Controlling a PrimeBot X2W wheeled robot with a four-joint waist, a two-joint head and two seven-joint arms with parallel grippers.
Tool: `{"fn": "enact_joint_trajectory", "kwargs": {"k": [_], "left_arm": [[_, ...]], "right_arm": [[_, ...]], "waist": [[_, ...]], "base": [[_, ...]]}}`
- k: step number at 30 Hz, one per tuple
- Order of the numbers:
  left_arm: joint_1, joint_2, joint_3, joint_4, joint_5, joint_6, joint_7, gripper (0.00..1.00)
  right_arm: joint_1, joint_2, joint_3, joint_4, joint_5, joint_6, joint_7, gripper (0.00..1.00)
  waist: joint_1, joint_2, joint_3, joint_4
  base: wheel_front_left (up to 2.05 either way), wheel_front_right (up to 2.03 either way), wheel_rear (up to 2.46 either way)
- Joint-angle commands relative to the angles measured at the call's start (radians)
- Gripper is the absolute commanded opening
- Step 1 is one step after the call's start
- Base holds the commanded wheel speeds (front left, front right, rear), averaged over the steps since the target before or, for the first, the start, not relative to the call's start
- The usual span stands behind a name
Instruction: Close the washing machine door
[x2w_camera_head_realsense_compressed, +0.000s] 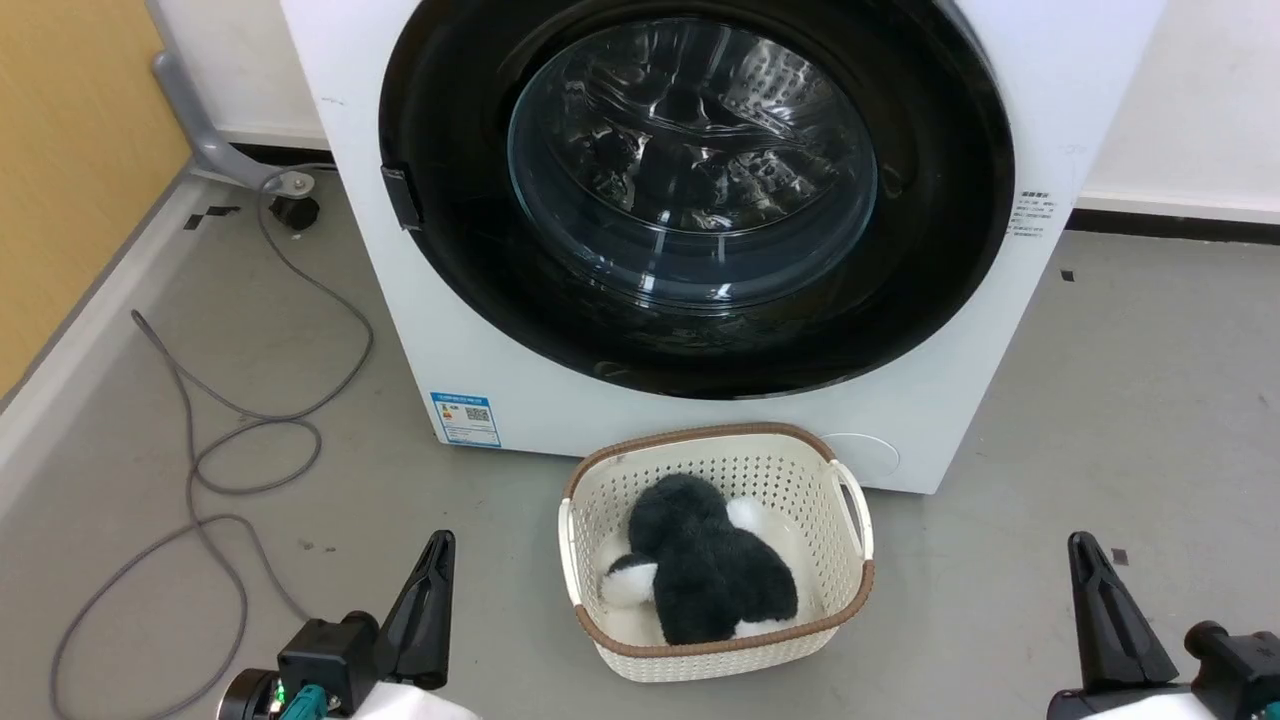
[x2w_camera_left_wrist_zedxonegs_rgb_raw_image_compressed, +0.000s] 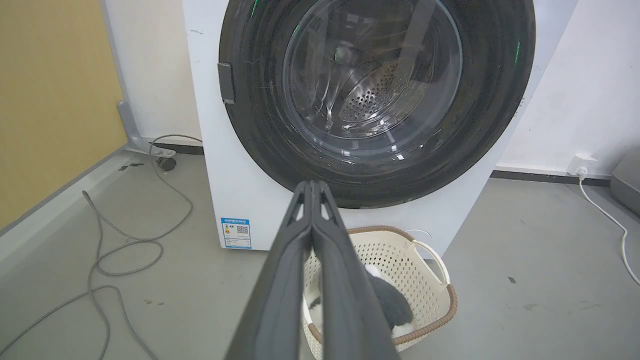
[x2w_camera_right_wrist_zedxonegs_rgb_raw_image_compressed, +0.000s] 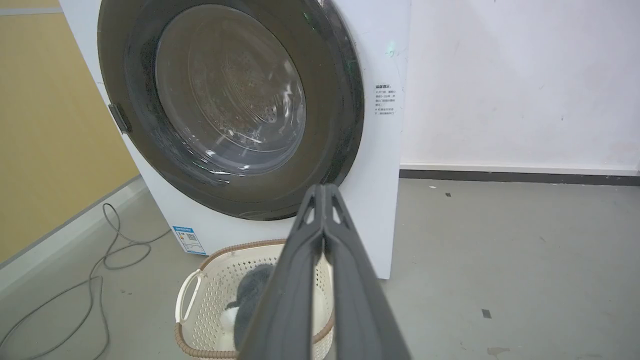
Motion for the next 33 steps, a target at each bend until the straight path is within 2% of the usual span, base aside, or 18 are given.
{"fn": "enact_joint_trajectory", "kwargs": {"k": [1, 33], "left_arm": [[-0.007, 0.0, 0.004, -0.005, 0.008, 0.006, 0.005, 0.0], [-0.018, 0.0, 0.027, -0.041, 0.052, 0.035, 0.074, 0.0]], "right_arm": [[-0.016, 0.003, 0.003, -0.003, -0.006, 0.0, 0.003, 0.0], [-0.047, 0.009, 0.027, -0.009, -0.056, 0.0, 0.068, 0.0]], "waist": [[0.0, 0.0, 0.0, -0.001], [0.0, 0.0, -0.004, -0.032]], "base": [[0.0, 0.0, 0.0], [0.0, 0.0, 0.0]]}}
